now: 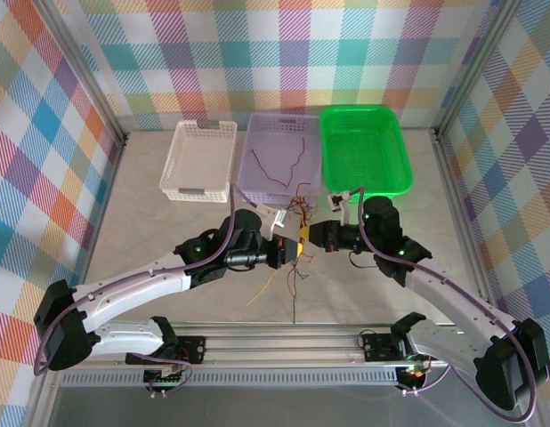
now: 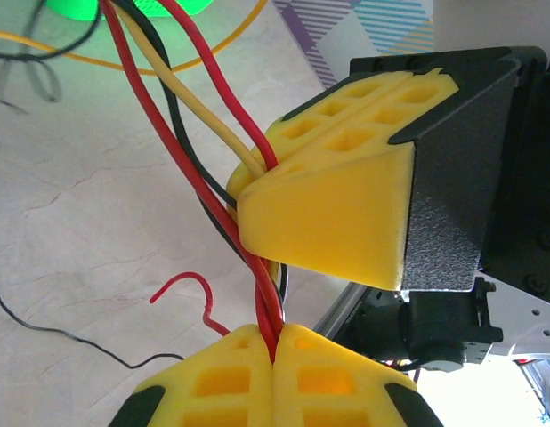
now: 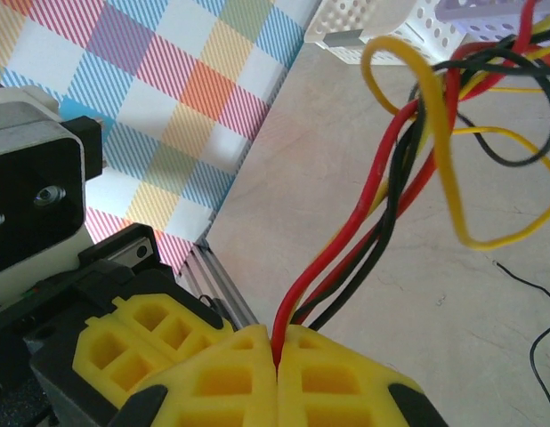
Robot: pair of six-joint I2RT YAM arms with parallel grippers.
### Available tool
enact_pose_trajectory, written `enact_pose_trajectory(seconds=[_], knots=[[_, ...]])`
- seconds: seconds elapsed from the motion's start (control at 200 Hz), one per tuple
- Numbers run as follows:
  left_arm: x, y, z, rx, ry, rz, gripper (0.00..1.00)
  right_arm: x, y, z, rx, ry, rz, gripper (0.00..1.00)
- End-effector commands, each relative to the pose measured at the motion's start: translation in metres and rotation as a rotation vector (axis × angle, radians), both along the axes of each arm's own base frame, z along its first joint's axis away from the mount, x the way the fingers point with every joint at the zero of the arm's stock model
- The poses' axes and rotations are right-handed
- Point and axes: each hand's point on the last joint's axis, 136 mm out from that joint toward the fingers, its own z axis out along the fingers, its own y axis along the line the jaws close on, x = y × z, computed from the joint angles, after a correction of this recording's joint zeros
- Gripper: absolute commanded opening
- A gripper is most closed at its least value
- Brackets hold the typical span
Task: Untangle the cables
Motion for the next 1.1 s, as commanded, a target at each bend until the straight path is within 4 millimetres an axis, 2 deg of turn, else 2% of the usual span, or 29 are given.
enact_pose_trajectory(seconds=[0.0,0.115,0.275,0.475,0.545,0.795,0.99,1.095], knots=[[0.004,0.017,0.033,-0.026,-0.102,0.034,0.00,0.010,-0.017,0.001,-0.082,-0.054,-0.099,0.00],[0.003,0.034,0.033,-0.004,-0.110,0.062,0.00,0.010,-0.025,-0.005,-0.131,-0.059,-0.131,0.00],[0.004,0.056,0.038,-0.005,-0.122,0.108,0.00,0.009,-0.028,-0.008,-0.150,-0.061,-0.135,0.00],[0.007,0.071,0.047,-0.024,-0.139,0.143,0.00,0.009,-0.027,-0.003,-0.145,-0.075,-0.130,0.00],[0.004,0.065,0.044,-0.035,-0.114,0.113,0.00,0.009,-0.025,0.000,-0.130,-0.076,-0.123,0.00],[-0.011,0.025,0.024,-0.152,0.013,-0.050,0.00,0.004,-0.013,0.017,-0.039,-0.086,-0.060,0.00],[-0.016,0.008,0.020,-0.220,0.045,-0.084,0.19,0.002,-0.006,0.020,-0.013,-0.078,-0.021,0.00],[-0.016,0.004,0.025,-0.252,0.038,-0.077,0.24,0.002,-0.004,0.020,0.001,-0.073,-0.009,0.00]])
